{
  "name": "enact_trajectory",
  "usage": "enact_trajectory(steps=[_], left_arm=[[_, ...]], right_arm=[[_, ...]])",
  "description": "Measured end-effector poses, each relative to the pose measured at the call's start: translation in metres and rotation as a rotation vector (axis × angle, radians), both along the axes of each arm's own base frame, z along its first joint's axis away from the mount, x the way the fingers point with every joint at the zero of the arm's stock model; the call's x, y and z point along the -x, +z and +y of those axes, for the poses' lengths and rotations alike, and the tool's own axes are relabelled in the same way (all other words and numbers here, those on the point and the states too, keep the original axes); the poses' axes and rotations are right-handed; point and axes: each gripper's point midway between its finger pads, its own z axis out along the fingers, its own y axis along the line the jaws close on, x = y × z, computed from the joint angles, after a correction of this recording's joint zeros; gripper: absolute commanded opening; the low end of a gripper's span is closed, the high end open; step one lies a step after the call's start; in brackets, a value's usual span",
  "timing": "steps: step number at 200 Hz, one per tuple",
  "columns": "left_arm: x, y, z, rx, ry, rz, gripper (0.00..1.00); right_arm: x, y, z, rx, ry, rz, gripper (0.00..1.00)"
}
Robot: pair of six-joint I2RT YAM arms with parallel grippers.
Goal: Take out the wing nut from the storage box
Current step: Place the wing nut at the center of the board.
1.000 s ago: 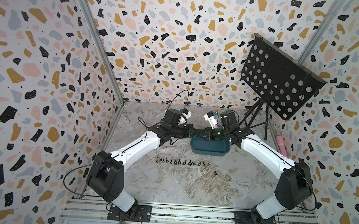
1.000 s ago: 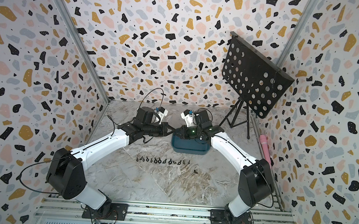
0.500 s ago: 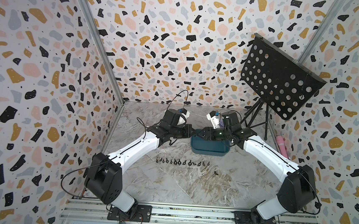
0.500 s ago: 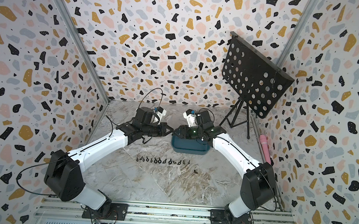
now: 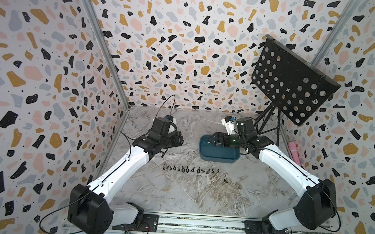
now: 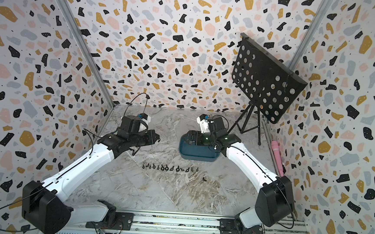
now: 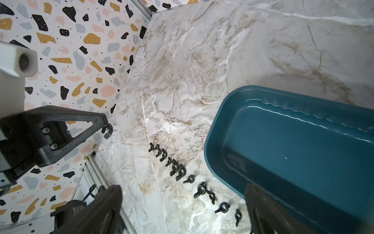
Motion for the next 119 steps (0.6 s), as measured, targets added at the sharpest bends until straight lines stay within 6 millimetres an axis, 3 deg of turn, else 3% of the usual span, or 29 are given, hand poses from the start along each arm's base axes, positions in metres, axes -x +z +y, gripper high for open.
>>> enact_trajectory(steps=[68, 92, 119], left_arm=[[0.024, -0.023, 0.085, -0.258, 0.228, 0.029, 0.0], [0.028, -0.045, 0.103, -0.316, 0.253, 0.104, 0.0], [0.028, -0.083, 0.109, -0.369, 0.239, 0.237, 0.0]], right_arm=[[0.002, -0.007, -0.01, 0.023, -0.047, 0.005, 1.0], [0.003, -0.007, -0.016, 0.034, -0.066, -0.009, 1.0], [0.007, -0.003, -0.025, 0.05, -0.09, -0.04, 1.0]])
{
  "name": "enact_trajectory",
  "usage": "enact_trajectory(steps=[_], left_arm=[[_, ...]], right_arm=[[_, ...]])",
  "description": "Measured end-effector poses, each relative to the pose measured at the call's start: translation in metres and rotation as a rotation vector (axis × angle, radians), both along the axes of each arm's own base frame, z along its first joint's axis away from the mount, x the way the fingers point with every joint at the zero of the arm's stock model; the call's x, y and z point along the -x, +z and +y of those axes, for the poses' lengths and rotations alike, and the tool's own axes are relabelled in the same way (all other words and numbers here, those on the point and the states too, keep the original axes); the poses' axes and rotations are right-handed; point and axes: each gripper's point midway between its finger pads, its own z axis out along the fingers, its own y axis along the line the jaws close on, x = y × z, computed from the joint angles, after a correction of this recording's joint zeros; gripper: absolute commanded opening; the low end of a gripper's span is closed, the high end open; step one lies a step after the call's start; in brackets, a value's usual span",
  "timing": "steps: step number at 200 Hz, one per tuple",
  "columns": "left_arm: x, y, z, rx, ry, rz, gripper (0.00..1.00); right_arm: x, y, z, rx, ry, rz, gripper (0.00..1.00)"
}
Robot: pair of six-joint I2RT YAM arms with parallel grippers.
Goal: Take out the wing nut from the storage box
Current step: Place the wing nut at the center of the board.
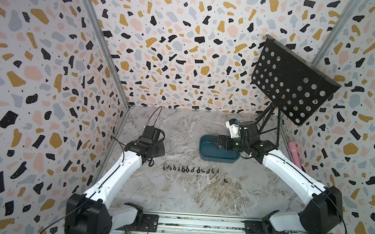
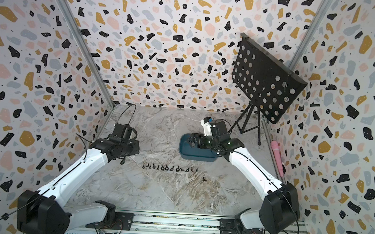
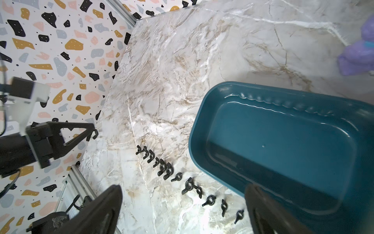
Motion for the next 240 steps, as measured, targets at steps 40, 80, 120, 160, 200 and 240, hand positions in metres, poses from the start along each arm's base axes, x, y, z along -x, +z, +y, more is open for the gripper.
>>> enact_trajectory(steps=[40, 80, 120, 160, 200, 240], left_arm=[[0.013, -0.048, 0.002, -0.029, -0.001, 0.176, 0.0], [0.027, -0.082, 0.002, -0.034, -0.003, 0.289, 0.0], [0.028, -0.101, -0.001, -0.029, -0.007, 0.337, 0.0], [0.027, -0.112, -0.001, -0.031, -0.007, 0.349, 0.0], [0.023, -0.12, -0.002, -0.033, -0.006, 0.356, 0.0], [0.021, -0.121, -0.002, -0.034, -0.006, 0.351, 0.0]], right_arm=[[0.004, 0.007, -0.01, 0.027, -0.011, -0.05, 1.0], [0.005, 0.011, -0.015, 0.05, -0.016, -0.079, 1.0], [0.006, 0.009, -0.017, 0.065, -0.017, -0.076, 1.0], [0.006, 0.008, -0.017, 0.068, -0.018, -0.074, 1.0], [0.006, 0.008, -0.018, 0.068, -0.018, -0.074, 1.0], [0.006, 0.008, -0.018, 0.068, -0.018, -0.073, 1.0]])
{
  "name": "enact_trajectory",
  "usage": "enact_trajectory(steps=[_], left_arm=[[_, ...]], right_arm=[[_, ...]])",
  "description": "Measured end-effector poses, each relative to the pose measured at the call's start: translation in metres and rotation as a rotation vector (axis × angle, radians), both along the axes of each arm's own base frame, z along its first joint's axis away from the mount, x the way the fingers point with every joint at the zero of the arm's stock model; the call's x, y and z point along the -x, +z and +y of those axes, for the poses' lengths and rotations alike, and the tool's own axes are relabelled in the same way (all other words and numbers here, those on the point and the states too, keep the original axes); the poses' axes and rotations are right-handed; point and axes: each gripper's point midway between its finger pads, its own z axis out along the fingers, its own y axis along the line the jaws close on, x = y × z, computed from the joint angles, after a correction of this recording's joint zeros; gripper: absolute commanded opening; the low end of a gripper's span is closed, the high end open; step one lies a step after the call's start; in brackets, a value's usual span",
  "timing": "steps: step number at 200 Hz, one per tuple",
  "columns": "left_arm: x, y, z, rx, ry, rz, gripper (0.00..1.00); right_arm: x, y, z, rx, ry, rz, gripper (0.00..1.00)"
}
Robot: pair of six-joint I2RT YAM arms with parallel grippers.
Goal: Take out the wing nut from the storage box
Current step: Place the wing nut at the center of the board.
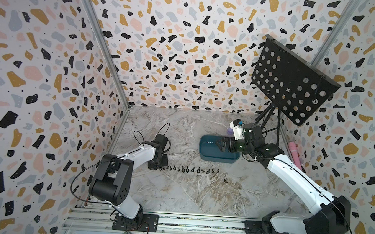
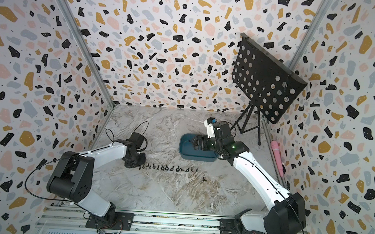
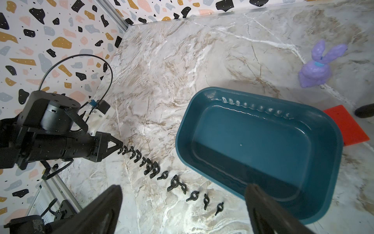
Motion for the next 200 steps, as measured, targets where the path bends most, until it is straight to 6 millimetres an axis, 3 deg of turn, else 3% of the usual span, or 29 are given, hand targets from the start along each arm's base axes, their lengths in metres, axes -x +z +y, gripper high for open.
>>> enact_trajectory(steps=[30, 75, 100, 110, 125, 138, 172, 200], left_arm=[[-0.003, -0.002, 0.0, -0.002, 0.0, -0.003, 0.01], [-0.004, -0.001, -0.001, 0.004, 0.001, -0.005, 0.37], [-0.004, 0.003, -0.001, 0.004, -0.004, -0.014, 0.42], [-0.004, 0.009, -0.001, 0.007, -0.003, -0.029, 0.51], [-0.007, 0.029, 0.0, 0.007, -0.008, -0.08, 0.72], [-0.014, 0.054, 0.002, 0.008, -0.003, -0.159, 0.99], [-0.032, 0.127, 0.01, -0.002, 0.031, -0.397, 1.0], [-0.032, 0.165, 0.03, -0.067, 0.09, -0.526, 1.0]], right_arm=[[0.0, 0.0, 0.0, 0.0, 0.0, 0.0, 1.0], [0.001, -0.002, -0.001, 0.005, 0.0, 0.007, 1.0], [0.001, -0.004, -0.003, 0.022, -0.007, 0.01, 1.0], [0.0, -0.005, -0.005, 0.031, -0.015, 0.005, 1.0], [-0.003, -0.006, -0.011, 0.052, -0.036, -0.003, 1.0], [-0.008, -0.009, -0.018, 0.079, -0.068, -0.012, 0.99], [-0.012, -0.021, -0.055, 0.196, -0.163, -0.069, 0.99], [-0.011, -0.035, -0.103, 0.345, -0.283, -0.142, 0.99]])
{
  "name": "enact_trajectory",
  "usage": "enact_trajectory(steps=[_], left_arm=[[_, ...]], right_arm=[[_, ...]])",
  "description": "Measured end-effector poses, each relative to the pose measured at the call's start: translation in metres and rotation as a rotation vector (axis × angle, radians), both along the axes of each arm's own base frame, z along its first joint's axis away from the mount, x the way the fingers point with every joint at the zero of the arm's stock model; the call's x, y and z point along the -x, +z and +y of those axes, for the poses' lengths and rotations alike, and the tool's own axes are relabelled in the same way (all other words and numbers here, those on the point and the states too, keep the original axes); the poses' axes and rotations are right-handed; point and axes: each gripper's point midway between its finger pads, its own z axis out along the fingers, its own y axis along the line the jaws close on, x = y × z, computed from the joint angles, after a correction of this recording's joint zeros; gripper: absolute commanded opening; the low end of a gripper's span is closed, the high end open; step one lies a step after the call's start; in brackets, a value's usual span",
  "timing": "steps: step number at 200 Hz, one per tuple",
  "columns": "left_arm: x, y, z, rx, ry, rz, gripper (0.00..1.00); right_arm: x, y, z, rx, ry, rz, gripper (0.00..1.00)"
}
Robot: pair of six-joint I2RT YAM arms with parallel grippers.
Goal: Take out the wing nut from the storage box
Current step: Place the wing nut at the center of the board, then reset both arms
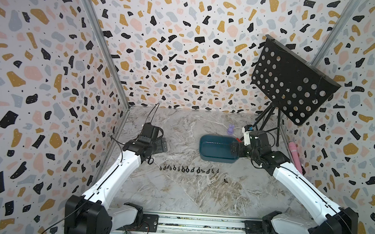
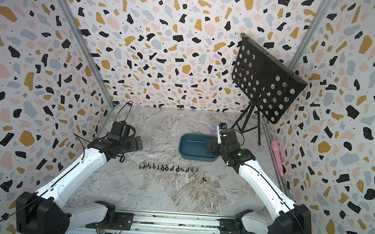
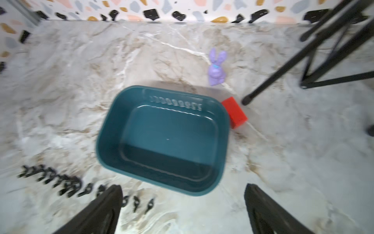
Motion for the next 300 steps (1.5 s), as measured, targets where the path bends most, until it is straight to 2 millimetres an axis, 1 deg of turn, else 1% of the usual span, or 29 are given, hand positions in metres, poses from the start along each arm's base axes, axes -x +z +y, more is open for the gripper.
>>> enact_trajectory(steps=[17, 32, 47, 63, 79, 92, 113, 127, 132, 141, 160, 175, 204, 229, 250, 264, 280, 300], left_arm=[[0.003, 0.014, 0.016, -0.052, 0.058, -0.063, 1.0], [0.007, 0.019, 0.027, -0.095, 0.096, -0.086, 1.0], [0.01, 0.018, 0.035, -0.127, 0.12, -0.091, 1.0], [0.012, 0.014, 0.04, -0.152, 0.136, -0.097, 1.0], [0.014, 0.001, 0.048, -0.192, 0.161, -0.096, 1.0], [0.019, -0.02, 0.057, -0.244, 0.189, -0.078, 1.0], [0.031, -0.056, 0.076, -0.352, 0.241, -0.03, 1.0], [0.036, -0.074, 0.087, -0.409, 0.261, -0.002, 1.0], [0.036, -0.078, 0.089, -0.425, 0.265, 0.002, 1.0], [0.033, -0.08, 0.092, -0.446, 0.27, -0.005, 1.0], [0.02, -0.077, 0.097, -0.47, 0.291, -0.061, 1.0], [0.007, -0.077, 0.098, -0.479, 0.298, -0.1, 1.0], [-0.013, -0.084, 0.1, -0.485, 0.284, -0.158, 1.0], [-0.03, -0.09, 0.093, -0.423, 0.222, -0.213, 1.0], [-0.036, -0.094, 0.084, -0.38, 0.154, -0.253, 1.0], [-0.039, -0.097, 0.075, -0.354, 0.097, -0.28, 1.0], [-0.042, -0.098, 0.063, -0.328, 0.028, -0.302, 1.0], [-0.048, -0.094, 0.052, -0.306, -0.036, -0.338, 1.0]], right_arm=[[0.0, -0.009, -0.026, 0.09, -0.069, -0.039, 0.99], [0.002, -0.018, -0.046, 0.157, -0.126, -0.062, 0.99], [0.006, -0.026, -0.059, 0.203, -0.159, -0.071, 0.99], [0.008, -0.031, -0.067, 0.227, -0.179, -0.08, 0.99], [0.007, -0.039, -0.073, 0.246, -0.196, -0.097, 0.99], [0.008, -0.052, -0.079, 0.279, -0.204, -0.113, 0.99], [0.015, -0.085, -0.095, 0.339, -0.223, -0.135, 0.99], [0.022, -0.105, -0.107, 0.361, -0.239, -0.142, 0.99], [0.024, -0.111, -0.113, 0.37, -0.251, -0.139, 0.99], [0.025, -0.116, -0.121, 0.378, -0.271, -0.141, 0.99], [0.013, -0.113, -0.13, 0.381, -0.304, -0.182, 0.99], [0.001, -0.111, -0.134, 0.373, -0.328, -0.214, 0.99], [-0.018, -0.122, -0.141, 0.376, -0.341, -0.222, 0.99], [-0.031, -0.129, -0.152, 0.345, -0.364, -0.237, 0.99], [-0.037, -0.133, -0.159, 0.313, -0.375, -0.255, 0.99], [-0.04, -0.135, -0.156, 0.293, -0.352, -0.258, 0.99], [-0.043, -0.131, -0.149, 0.267, -0.322, -0.282, 0.99], [-0.046, -0.127, -0.141, 0.245, -0.284, -0.304, 0.99]])
